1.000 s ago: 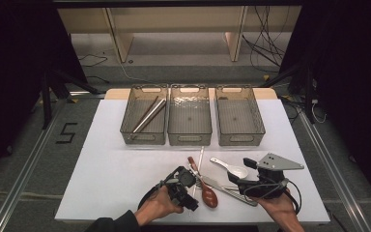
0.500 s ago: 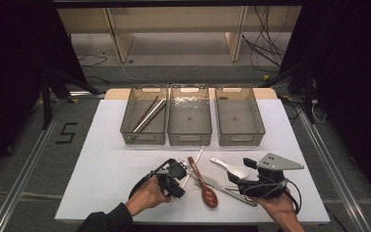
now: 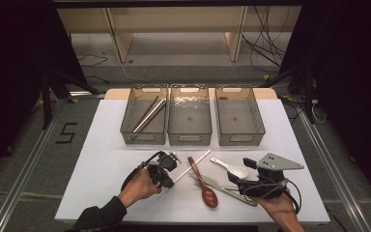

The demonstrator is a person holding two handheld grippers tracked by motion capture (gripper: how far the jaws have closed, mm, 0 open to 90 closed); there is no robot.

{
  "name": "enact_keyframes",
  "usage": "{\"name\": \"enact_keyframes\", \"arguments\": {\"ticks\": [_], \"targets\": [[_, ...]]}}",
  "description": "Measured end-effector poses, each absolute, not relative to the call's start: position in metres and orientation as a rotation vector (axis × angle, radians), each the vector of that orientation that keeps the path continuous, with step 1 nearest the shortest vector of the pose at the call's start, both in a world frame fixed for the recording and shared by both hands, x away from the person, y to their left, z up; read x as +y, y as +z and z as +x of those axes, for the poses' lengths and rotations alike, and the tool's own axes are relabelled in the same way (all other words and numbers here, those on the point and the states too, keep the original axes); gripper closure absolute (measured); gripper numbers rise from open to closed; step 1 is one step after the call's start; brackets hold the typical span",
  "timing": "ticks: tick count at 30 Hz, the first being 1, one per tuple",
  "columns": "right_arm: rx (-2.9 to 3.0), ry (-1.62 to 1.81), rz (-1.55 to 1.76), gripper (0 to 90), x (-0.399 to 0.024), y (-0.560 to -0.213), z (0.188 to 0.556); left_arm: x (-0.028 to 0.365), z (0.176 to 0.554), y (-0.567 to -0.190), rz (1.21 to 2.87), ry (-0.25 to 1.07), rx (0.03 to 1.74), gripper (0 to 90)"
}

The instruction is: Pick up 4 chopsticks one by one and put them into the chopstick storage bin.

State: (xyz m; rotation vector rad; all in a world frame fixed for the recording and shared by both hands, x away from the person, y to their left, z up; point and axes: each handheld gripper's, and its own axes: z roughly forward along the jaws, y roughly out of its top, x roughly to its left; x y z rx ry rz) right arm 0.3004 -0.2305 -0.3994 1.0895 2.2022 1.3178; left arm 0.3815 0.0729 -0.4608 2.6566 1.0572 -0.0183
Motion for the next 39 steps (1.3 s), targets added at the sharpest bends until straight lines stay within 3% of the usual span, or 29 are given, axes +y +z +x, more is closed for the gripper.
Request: {"name": "enact_keyframes", "arguments": {"ticks": [39], "targets": [[2.203, 1.314, 1.087, 27.3, -0.231, -0.399, 0.3, 0.092, 0.393, -0.459, 2.741, -0.013, 1.003, 84.4]]}}
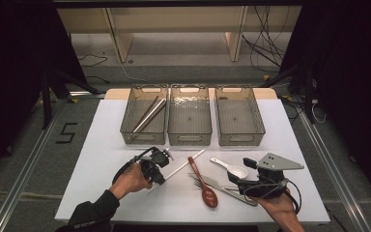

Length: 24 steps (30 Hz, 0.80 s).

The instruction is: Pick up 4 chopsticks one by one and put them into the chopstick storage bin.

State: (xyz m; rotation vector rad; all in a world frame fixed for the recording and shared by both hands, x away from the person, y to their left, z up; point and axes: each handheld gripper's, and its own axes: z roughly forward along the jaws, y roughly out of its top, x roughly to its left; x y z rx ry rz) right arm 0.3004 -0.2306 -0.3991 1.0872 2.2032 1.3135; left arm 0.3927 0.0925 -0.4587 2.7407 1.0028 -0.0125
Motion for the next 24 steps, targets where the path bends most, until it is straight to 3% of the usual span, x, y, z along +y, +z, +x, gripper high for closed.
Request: {"name": "enact_keyframes", "arguments": {"ticks": [12, 17, 24], "targets": [[2.202, 1.316, 1.09, 27.3, -0.231, -0.399, 0.3, 0.092, 0.391, -0.458, 2.774, -0.041, 1.017, 83.1], [2.203, 1.316, 1.092, 27.3, -0.231, -0.399, 0.301, 0.087, 0.395, -0.454, 2.733, 0.001, 1.018, 66.3], [2.203, 1.314, 1.096, 27.3, -0.231, -0.4, 0.301, 0.072, 0.408, -0.453, 2.724, 0.008, 0.988, 64.4]]}}
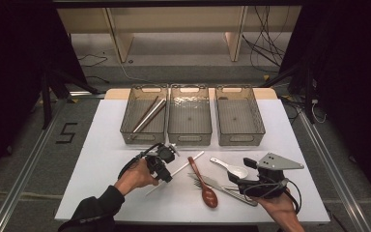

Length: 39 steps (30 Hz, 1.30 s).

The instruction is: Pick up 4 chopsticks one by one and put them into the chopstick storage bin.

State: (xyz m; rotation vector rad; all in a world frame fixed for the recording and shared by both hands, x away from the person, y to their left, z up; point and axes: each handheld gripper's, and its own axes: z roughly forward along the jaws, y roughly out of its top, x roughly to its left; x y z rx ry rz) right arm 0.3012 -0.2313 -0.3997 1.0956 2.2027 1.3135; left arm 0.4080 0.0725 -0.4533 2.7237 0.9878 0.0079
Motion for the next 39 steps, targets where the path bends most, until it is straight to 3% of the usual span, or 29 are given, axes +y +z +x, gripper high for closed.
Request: {"name": "enact_keyframes", "arguments": {"ticks": [6, 20, 39], "targets": [[2.201, 1.316, 1.093, 27.3, -0.232, -0.4, 0.301, 0.067, 0.416, -0.457, 2.737, -0.008, 0.975, 65.1], [2.203, 1.314, 1.093, 27.3, -0.232, -0.399, 0.301, 0.058, 0.417, -0.459, 2.783, 0.011, 0.933, 81.7], [2.199, 1.318, 1.089, 27.3, -0.232, -0.399, 0.301, 0.069, 0.418, -0.452, 2.759, 0.049, 0.915, 84.4]]}}
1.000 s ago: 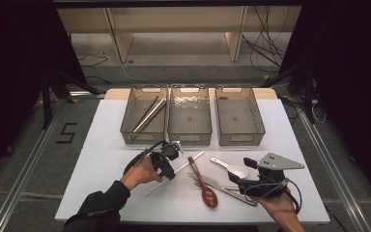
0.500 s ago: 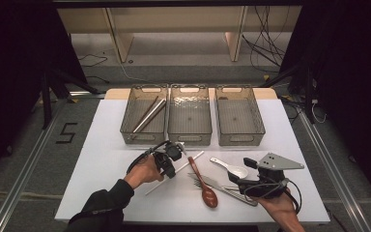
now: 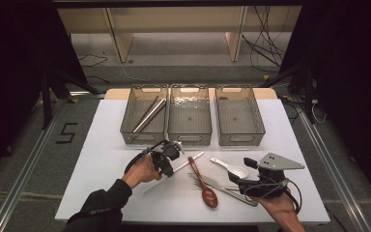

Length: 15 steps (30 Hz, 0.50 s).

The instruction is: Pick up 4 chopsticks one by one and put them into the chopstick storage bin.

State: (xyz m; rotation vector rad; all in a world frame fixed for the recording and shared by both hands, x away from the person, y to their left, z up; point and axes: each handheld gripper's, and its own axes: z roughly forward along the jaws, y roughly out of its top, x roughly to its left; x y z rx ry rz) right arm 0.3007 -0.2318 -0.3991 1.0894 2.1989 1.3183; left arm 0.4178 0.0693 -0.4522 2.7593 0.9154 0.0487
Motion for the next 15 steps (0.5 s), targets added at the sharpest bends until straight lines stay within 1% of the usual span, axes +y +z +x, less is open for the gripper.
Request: {"name": "enact_keyframes", "arguments": {"ticks": [7, 15], "targets": [[2.197, 1.32, 1.09, 27.3, -0.232, -0.399, 0.301, 0.093, 0.417, -0.442, 2.719, 0.065, 0.933, 84.4], [2.198, 1.319, 1.093, 27.3, -0.232, -0.399, 0.301, 0.114, 0.41, -0.421, 2.682, 0.088, 0.933, 84.4]]}}
